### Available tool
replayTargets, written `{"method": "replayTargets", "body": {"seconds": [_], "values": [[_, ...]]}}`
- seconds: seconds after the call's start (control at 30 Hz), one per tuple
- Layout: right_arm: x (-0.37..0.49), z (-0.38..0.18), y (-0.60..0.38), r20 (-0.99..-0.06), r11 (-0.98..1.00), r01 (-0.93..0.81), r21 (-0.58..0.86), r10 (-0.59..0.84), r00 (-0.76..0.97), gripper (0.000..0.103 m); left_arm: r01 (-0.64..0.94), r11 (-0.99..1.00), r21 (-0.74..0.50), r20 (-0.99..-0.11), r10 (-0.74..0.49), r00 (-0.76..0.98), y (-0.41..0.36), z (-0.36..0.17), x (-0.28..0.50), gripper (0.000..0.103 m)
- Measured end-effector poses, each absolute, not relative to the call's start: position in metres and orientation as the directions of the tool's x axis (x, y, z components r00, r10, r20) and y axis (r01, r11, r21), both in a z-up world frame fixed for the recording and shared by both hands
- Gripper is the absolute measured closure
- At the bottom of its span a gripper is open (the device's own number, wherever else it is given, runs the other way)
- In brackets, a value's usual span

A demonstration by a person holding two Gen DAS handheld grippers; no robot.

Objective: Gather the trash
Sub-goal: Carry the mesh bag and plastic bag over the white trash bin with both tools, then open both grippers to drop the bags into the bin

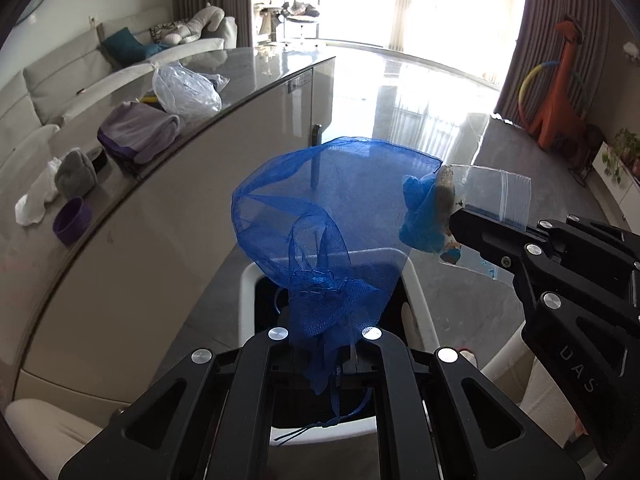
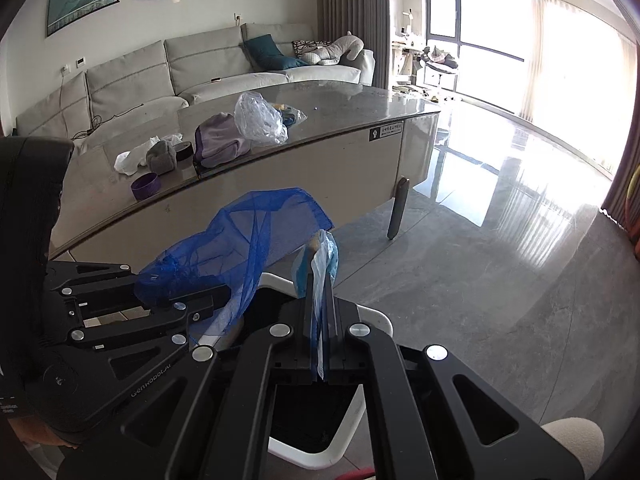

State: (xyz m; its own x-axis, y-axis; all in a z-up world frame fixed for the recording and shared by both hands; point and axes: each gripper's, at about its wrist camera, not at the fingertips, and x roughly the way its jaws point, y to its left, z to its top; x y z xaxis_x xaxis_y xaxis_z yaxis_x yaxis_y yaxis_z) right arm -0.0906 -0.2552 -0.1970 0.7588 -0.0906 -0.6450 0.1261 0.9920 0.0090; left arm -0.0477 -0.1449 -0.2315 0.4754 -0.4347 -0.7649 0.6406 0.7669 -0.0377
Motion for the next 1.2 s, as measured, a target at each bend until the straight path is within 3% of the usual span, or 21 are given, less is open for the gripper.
{"method": "replayTargets", "body": {"seconds": [0.5,0.57,0.6,0.63,0.67,0.93,1.2], "values": [[-0.088,-0.227,-0.266,-0.705,0.986,0.165,0.030,-0.097,0.702,0.101,0.645,0.761,-0.068,-0.870,-0.361,0.335,-0.160,-0.290,-0.032,0.095],[-0.088,-0.227,-0.267,-0.705,0.985,0.170,0.032,-0.099,0.702,0.101,0.644,0.763,-0.057,-0.881,-0.341,0.326,-0.163,-0.293,-0.032,0.078],[-0.088,-0.228,-0.269,-0.709,0.985,0.172,0.033,-0.098,0.699,0.101,0.637,0.770,-0.039,-0.891,-0.316,0.327,-0.165,-0.295,-0.029,0.038],[-0.087,-0.228,-0.269,-0.710,0.984,0.175,0.032,-0.101,0.697,0.101,0.628,0.778,-0.024,-0.898,-0.293,0.329,-0.165,-0.296,-0.027,0.014],[-0.087,-0.228,-0.269,-0.711,0.984,0.177,0.031,-0.102,0.695,0.101,0.621,0.784,-0.016,-0.895,-0.288,0.341,-0.164,-0.296,-0.027,0.005],[-0.085,-0.226,-0.265,-0.713,0.985,0.171,0.024,-0.102,0.694,0.100,0.589,0.808,-0.008,-0.916,-0.242,0.320,-0.157,-0.300,-0.017,0.005],[-0.077,-0.232,-0.260,-0.725,0.989,0.145,0.039,-0.072,0.685,0.100,0.544,0.839,0.032,-0.878,-0.236,0.416,-0.135,-0.273,-0.009,0.005]]}}
